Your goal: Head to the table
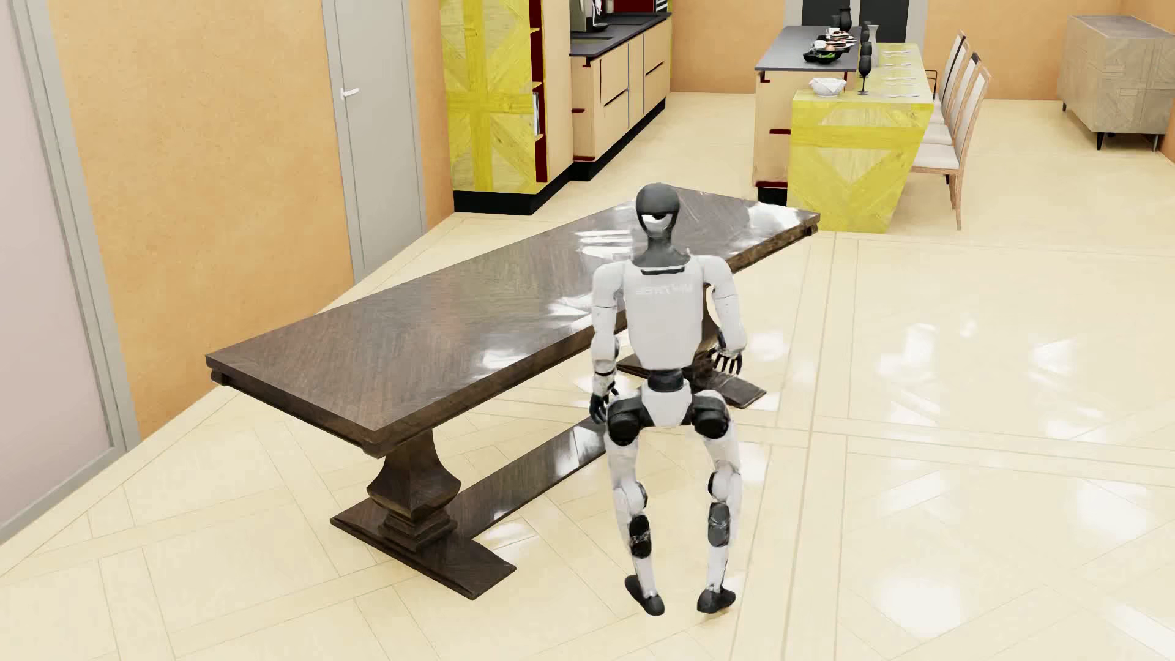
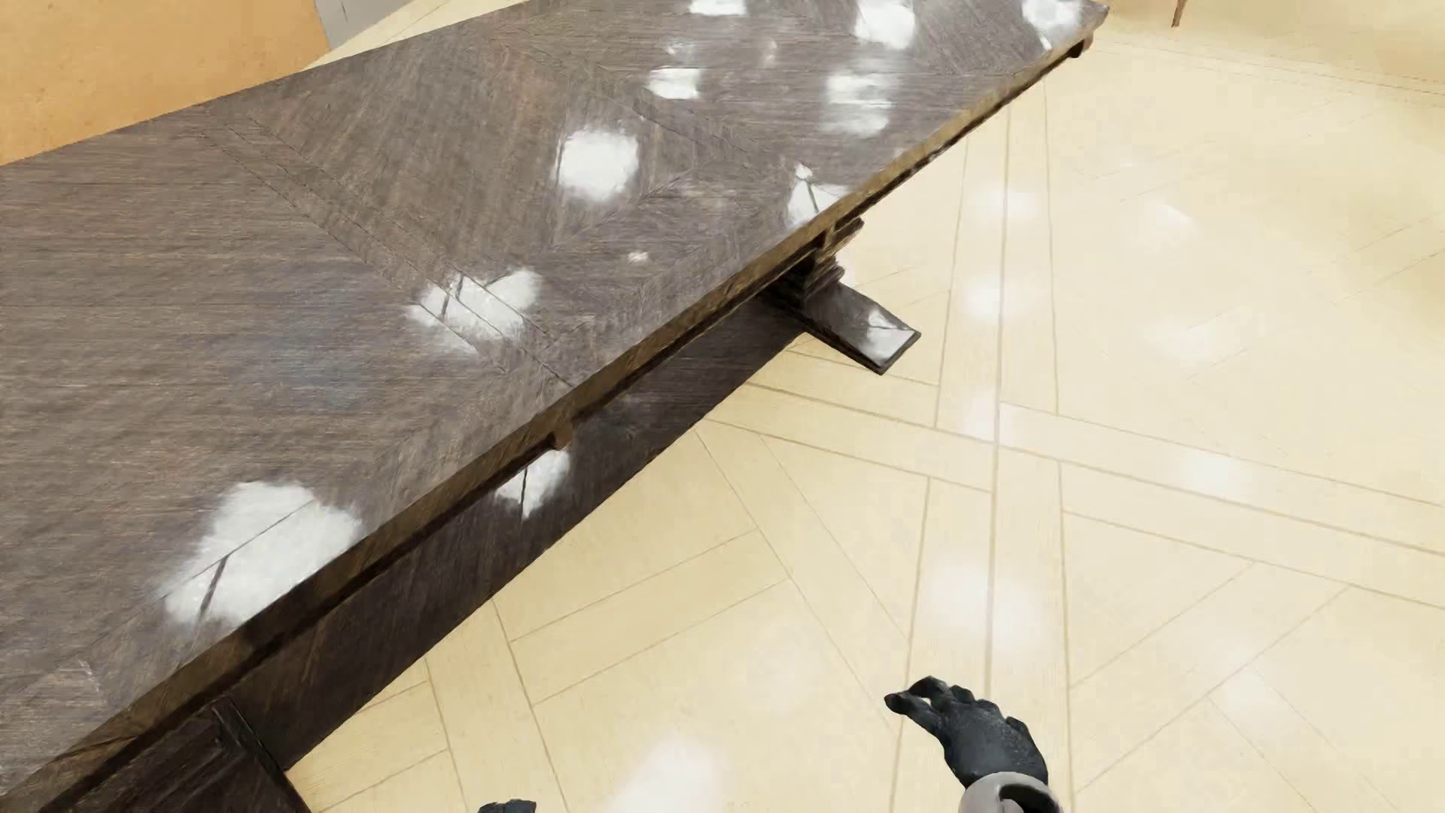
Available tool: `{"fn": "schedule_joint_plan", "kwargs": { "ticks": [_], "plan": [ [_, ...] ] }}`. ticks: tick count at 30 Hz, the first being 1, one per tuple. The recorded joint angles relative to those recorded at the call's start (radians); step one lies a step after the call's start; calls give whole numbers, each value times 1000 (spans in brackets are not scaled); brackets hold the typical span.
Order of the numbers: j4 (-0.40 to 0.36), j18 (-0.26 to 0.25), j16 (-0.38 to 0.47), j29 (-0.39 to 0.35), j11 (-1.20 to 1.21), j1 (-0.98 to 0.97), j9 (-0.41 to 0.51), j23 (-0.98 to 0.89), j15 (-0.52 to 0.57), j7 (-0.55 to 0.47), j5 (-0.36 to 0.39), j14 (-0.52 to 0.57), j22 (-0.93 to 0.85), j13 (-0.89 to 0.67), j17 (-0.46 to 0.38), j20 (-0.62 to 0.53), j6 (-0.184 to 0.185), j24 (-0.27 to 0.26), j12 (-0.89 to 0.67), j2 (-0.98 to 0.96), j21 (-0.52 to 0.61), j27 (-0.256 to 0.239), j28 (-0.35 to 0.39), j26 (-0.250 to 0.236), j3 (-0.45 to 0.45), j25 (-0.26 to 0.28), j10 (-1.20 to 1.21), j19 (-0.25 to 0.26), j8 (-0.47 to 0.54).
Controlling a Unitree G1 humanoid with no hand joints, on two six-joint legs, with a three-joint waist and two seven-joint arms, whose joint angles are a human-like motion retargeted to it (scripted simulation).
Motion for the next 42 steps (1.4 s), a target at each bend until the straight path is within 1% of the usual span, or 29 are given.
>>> {"fn": "schedule_joint_plan", "kwargs": {
  "ticks": [2, 5, 6, 7, 8, 9, 11, 13, 14, 16, 18, 19, 20, 21, 23, 24, 25, 26, 28, 29, 31, 32, 34, 35, 36, 38, 39, 40, 42],
  "plan": [
    [-24, -24, 18, 10, 20, 26, -1, 153, 0, -56, -31, 13, 43, 8, 7, -23, -10, 8, -19, -54, -10, 20, -19, 16, -7, 67, -21, 58, 73],
    [-50, -62, 15, 22, -231, 62, -6, 347, 11, -141, -31, 10, 72, 39, 4, 19, -22, -6, -31, -63, 1, 81, 5, 22, -15, 148, -77, 81, 225],
    [-57, -79, 14, 24, -347, 65, -9, 401, 25, -177, -3, 11, 75, 55, 7, 44, -28, -18, -22, -50, -2, 102, 19, 9, -20, 180, -86, 101, 328],
    [-63, -99, 12, 18, -459, 64, -12, 454, 80, -218, 52, 12, 81, 74, 25, 67, -36, -25, -24, -28, -2, 127, 30, 4, -26, 212, -95, 134, 480],
    [-65, -120, 15, 17, -527, 58, -15, 497, 139, -261, 90, 16, 88, 98, 42, 88, -44, -27, -29, -3, 3, 144, 36, 2, -28, 238, -104, 165, 586],
    [-67, -142, 19, 29, -538, 42, -16, 529, 118, -301, 80, 16, 94, 126, 54, 108, -54, -26, -36, 9, 17, 152, 40, 4, -24, 255, -98, 193, 575],
    [-59, -189, 23, 84, -557, 1, -15, 566, 43, -381, 58, 20, 95, 162, 80, 163, -74, -37, -53, 33, 72, 149, 65, 18, -17, 262, -90, 158, 436],
    [-34, -234, 16, 138, -587, -30, -12, 586, 11, -451, 76, 34, 76, 153, 80, 236, -80, -65, -50, 52, 139, 132, 101, 20, -14, 251, -101, 121, 353],
    [-16, -251, 8, 143, -592, -45, -9, 594, 3, -483, 94, 42, 65, 131, 71, 264, -77, -79, -42, 54, 172, 128, 112, 17, -11, 240, -105, 106, 321],
    [27, -265, -5, 114, -592, -84, -2, 595, -9, -539, 139, 49, 47, 66, 39, 294, -62, -80, -19, 51, 221, 133, 103, 5, -8, 218, -104, 75, 262],
    [56, -231, -12, 52, -581, -133, 9, 553, -20, -577, 177, 62, 36, 4, -6, 285, -42, -35, 4, 40, 207, 139, 63, -10, -7, 219, -64, 48, 219],
    [77, -178, -16, 0, -572, -163, 14, 522, -24, -534, 191, 66, 38, -24, -15, 274, -30, -12, 11, 34, 168, 148, 38, -10, -6, 238, -17, 38, 204],
    [123, -117, -25, -58, -565, -187, 18, 488, -26, -388, 200, 76, 44, -48, -20, 274, -17, 3, 16, 28, 111, 153, 15, -8, -6, 274, 37, 29, 194],
    [135, -101, -42, -109, -550, -203, 19, 456, -33, -306, 208, 31, 43, -71, -21, 280, -7, 5, 14, 20, 54, 150, 6, 11, 0, 315, 110, 22, 193],
    [49, -261, -59, -165, -540, -218, 17, 388, -38, -292, 219, 4, 43, -104, -36, 299, 8, 0, 30, 17, -17, 119, 16, 13, 11, 373, 234, 9, 197],
    [12, -196, -62, -176, -550, -202, 13, 344, -36, -259, 221, 26, 47, -110, -48, 295, 13, 7, 33, 22, -34, 97, 11, 16, 11, 383, 228, 3, 196],
    [36, -130, -62, -183, -559, -160, 7, 303, -31, -155, 224, 11, 53, -111, -54, 289, 18, 15, 34, 26, -49, 78, -3, 22, 6, 385, 164, -2, 195],
    [44, -99, -59, -192, -559, -110, 1, 268, -30, -94, 229, -11, 61, -110, -52, 282, 23, 21, 32, 24, -65, 64, -16, 29, 4, 385, 78, -6, 198],
    [19, -106, -47, -199, -498, -40, -2, 222, -47, -88, 227, -17, 85, -99, -43, 240, 26, 43, 20, -5, -83, 50, -27, 38, 1, 369, -55, -13, 214],
    [12, -117, -34, -183, -419, -17, 1, 216, -49, -81, 219, -14, 91, -95, -43, 205, 23, 60, 13, -46, -73, 47, -32, 35, -2, 339, -96, 3, 227],
    [4, -133, 0, -115, -237, 2, 8, 236, -54, -66, 194, -4, 89, -87, -54, 140, 15, 76, -1, -139, -30, 51, -38, 19, -7, 242, -120, 125, 275],
    [0, -139, 17, -79, -170, 8, 10, 261, -50, -69, 166, 1, 84, -77, -52, 119, 10, 72, -11, -173, -18, 59, -32, 17, -8, 206, -127, 144, 287],
    [-7, -152, 36, -21, -153, 17, 7, 330, -34, -95, 23, 19, 63, -50, -27, 114, 5, 44, -31, -185, -20, 89, -10, 21, -9, 184, -151, 56, 200],
    [-10, -159, 30, 1, -201, 21, 5, 363, -7, -112, -48, 27, 46, -32, -15, 121, 4, 23, -42, -169, -25, 106, 8, 29, -12, 181, -161, 36, 151],
    [-11, -168, 36, 18, -271, 26, 3, 401, 33, -130, -101, 33, 24, -20, -9, 139, 4, -3, -31, -146, -28, 121, 23, 12, -15, 181, -170, 25, 118],
    [-7, -189, 26, 43, -432, 45, 0, 477, 111, -165, -133, 43, -4, -6, -1, 169, 3, -33, -17, -94, -10, 141, 47, -16, -21, 184, -188, -12, 135],
    [1, -202, 25, 58, -502, 54, -2, 509, 162, -180, -123, 44, -10, -1, -1, 174, 2, -40, -10, -66, 3, 143, 50, -24, -23, 189, -192, 12, 173],
    [16, -219, 28, 73, -544, 61, -4, 533, 190, -192, -110, 45, -9, 3, 0, 176, 0, -41, -3, -35, 12, 143, 46, -25, -23, 196, -192, 94, 196],
    [63, -259, 39, 69, -564, 66, -7, 555, 113, -217, -81, 48, 5, 2, 17, 178, -6, -35, 5, 20, 22, 149, 39, -6, -22, 209, -175, 165, 157]
  ]
}}
